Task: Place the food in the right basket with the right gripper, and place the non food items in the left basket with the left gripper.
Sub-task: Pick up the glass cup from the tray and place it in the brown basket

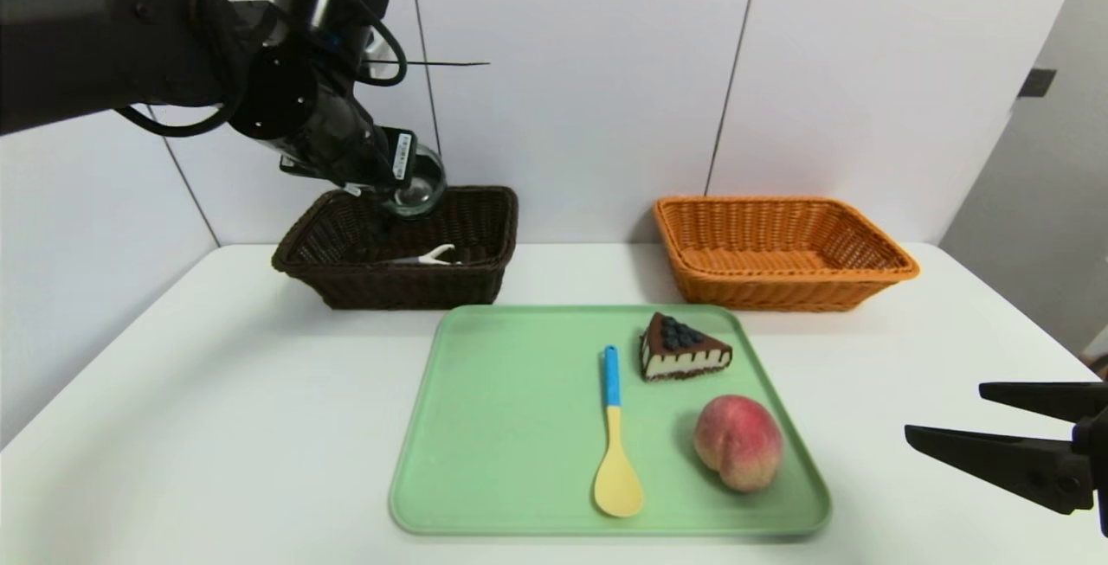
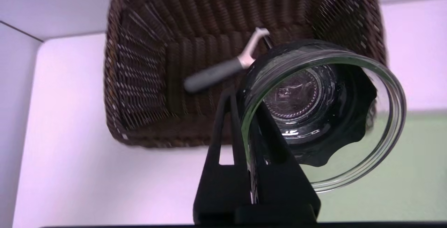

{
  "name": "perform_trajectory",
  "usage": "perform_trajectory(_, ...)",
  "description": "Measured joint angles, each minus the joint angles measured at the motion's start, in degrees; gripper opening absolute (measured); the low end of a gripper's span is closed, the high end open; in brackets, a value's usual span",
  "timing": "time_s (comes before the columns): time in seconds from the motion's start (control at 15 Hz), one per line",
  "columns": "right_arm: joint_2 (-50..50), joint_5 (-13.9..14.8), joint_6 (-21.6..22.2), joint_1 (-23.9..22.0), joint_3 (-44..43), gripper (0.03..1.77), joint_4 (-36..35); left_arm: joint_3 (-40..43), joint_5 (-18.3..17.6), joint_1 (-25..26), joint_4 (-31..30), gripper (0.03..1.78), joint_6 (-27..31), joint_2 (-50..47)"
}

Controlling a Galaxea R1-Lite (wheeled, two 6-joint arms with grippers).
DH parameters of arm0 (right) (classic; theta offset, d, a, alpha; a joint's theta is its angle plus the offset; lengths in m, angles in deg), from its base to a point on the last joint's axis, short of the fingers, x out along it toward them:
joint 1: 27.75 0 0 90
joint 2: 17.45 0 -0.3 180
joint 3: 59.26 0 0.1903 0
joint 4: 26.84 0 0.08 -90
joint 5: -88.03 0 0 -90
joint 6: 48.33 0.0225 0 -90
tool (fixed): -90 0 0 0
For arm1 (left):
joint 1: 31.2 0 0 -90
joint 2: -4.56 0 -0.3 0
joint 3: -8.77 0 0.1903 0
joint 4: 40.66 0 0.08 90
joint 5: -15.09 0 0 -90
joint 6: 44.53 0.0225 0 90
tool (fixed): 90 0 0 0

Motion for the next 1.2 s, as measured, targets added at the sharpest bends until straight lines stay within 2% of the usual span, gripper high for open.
perform_trajectory(0.2, 0.0, 0.0, 0.0, 0.0, 0.0, 1.7, 0.0, -0.1, 0.0, 4.6, -6.9, 0.09, 5.3, 4.7)
perform_trajectory(0.33, 0.1, 0.0, 0.0, 0.0, 0.0, 1.7, 0.0, -0.5, -0.1, 6.5, -8.8, 0.09, 5.6, 7.3)
perform_trajectory(0.6, 0.5, 0.1, 0.0, 0.0, 0.3, 1.7, 0.0, -0.5, -0.5, 8.6, -9.5, 0.09, 4.9, 10.7)
perform_trajectory(1.2, 1.2, 0.1, 0.0, 0.0, 1.1, 1.7, 0.0, -0.5, -0.4, 9.0, -9.7, 0.09, 4.8, 14.6)
